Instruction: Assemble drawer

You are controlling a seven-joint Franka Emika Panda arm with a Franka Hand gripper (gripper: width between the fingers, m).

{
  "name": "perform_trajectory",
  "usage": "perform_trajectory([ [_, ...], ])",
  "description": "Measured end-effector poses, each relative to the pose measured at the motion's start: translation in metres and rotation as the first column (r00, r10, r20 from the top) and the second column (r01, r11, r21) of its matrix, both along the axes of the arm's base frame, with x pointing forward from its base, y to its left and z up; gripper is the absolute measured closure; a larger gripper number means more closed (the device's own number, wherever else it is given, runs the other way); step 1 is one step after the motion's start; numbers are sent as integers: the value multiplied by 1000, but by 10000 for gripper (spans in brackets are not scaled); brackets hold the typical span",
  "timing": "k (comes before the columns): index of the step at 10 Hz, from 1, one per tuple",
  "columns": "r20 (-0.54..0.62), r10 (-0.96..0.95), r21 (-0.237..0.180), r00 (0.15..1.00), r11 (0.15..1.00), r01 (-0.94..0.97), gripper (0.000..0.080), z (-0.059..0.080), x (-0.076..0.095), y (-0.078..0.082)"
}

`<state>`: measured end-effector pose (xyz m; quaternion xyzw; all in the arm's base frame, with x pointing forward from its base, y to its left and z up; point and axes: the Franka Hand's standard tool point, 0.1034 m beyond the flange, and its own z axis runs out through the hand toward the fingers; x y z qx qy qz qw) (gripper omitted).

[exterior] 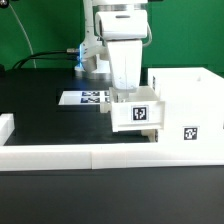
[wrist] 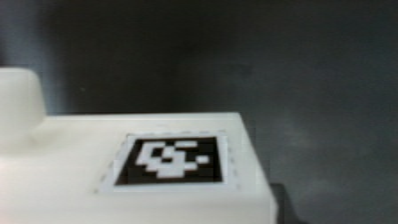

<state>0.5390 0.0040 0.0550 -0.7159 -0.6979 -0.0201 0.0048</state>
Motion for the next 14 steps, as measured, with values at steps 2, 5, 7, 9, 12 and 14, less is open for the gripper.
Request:
perform_trajectory([
  [2, 16, 5, 4, 1000, 1000, -5, 755, 0, -1, 5],
  [5, 64, 10, 12, 998, 1000, -11, 755, 0, 0, 10],
  [7, 63, 7, 13, 998, 1000, -8, 755, 1, -1, 9],
  [9, 63, 7, 12, 998, 1000, -7, 755, 1, -1, 11],
  [12, 48, -48, -14, 998, 999, 48, 755, 0, -2, 14],
  [14, 48, -54, -17, 997, 998, 55, 755, 0, -2, 14],
])
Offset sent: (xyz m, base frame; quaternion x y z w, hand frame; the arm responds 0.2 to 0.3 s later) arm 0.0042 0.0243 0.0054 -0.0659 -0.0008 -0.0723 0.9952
